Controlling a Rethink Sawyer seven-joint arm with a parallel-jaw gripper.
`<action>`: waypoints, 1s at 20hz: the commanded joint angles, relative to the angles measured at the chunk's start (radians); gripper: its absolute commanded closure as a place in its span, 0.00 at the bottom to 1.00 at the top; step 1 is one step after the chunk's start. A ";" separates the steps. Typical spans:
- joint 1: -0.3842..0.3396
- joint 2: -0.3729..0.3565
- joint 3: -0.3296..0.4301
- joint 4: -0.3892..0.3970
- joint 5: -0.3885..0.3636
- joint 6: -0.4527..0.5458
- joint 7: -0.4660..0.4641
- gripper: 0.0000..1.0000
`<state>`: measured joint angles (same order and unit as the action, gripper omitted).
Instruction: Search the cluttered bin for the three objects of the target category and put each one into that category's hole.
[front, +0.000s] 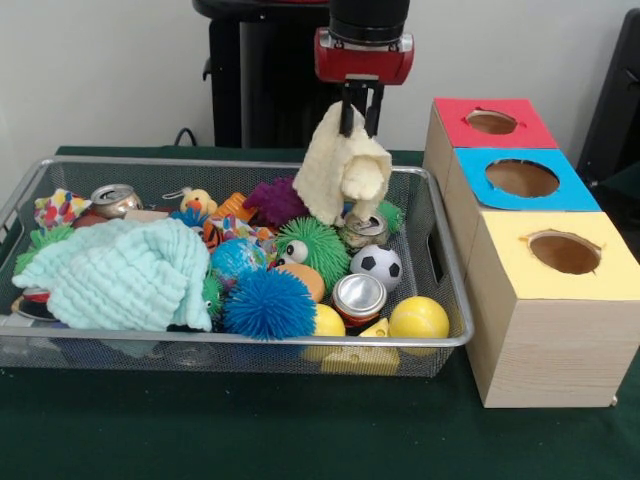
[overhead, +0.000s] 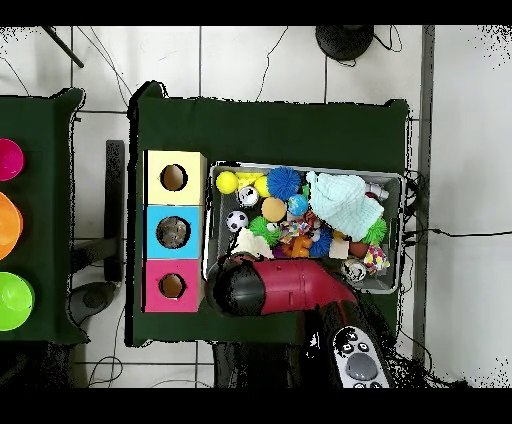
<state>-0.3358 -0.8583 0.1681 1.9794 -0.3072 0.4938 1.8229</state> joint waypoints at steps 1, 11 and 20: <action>-0.019 -0.025 0.042 -0.115 0.043 0.123 0.033 0.00; -0.040 -0.031 0.071 -0.083 0.052 0.112 0.014 0.00; -0.169 0.078 0.128 -0.249 -0.024 0.169 -0.169 0.00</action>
<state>-0.4293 -0.8717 0.1948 1.8931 -0.2915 0.5497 1.8229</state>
